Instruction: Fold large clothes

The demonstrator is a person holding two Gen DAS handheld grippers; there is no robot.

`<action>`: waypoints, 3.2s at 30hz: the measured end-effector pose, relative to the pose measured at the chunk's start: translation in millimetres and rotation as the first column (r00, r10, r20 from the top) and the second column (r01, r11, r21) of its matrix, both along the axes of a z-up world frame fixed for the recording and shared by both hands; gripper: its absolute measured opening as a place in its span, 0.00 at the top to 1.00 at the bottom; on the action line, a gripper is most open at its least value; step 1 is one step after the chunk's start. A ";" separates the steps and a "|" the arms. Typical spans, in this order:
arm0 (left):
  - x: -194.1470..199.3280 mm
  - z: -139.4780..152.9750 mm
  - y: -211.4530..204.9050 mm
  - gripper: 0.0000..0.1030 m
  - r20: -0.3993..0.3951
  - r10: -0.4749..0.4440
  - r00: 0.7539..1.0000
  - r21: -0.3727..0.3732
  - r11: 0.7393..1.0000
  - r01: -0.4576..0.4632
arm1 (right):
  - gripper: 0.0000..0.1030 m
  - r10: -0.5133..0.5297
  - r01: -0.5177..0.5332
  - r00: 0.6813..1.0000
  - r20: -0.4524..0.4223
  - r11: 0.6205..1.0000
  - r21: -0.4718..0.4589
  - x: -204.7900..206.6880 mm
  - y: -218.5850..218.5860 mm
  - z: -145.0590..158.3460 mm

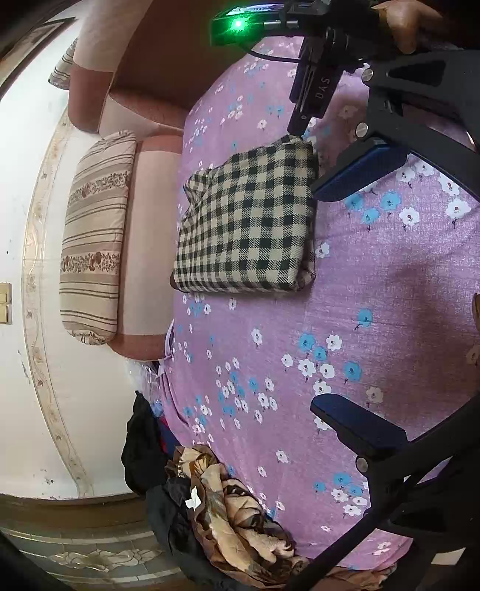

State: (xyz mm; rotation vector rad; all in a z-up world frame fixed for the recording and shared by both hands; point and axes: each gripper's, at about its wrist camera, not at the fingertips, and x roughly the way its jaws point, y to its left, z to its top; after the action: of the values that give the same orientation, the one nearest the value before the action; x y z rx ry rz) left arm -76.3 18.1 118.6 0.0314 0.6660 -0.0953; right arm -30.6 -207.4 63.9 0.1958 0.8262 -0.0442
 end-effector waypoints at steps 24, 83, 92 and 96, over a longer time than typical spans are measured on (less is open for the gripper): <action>-12.8 -3.0 -10.5 0.00 -0.074 -0.012 0.997 -0.025 1.000 0.010 | 0.31 -0.094 0.100 0.995 0.040 0.982 -0.161 -69.2 22.3 -0.2; -2.2 -51.1 -23.8 0.00 -0.267 -0.028 0.963 -0.003 1.000 0.028 | 0.22 -0.156 0.143 0.988 -0.006 0.920 -0.366 -73.6 38.2 -18.5; -2.3 -53.1 -24.6 0.00 -0.271 -0.032 0.962 -0.002 0.999 0.033 | 0.22 -0.159 0.145 0.987 -0.014 0.928 -0.343 -72.6 36.0 -20.0; -2.0 -55.0 -24.8 0.00 -0.276 -0.029 0.961 -0.001 1.000 0.030 | 0.22 -0.160 0.146 0.987 -0.014 0.929 -0.341 -73.2 37.6 -20.3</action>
State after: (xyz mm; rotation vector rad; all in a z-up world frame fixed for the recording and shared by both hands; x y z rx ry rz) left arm -78.3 -6.7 63.5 0.0313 0.9456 -0.1289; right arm -103.8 -169.8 43.5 -0.0679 0.8302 -0.3373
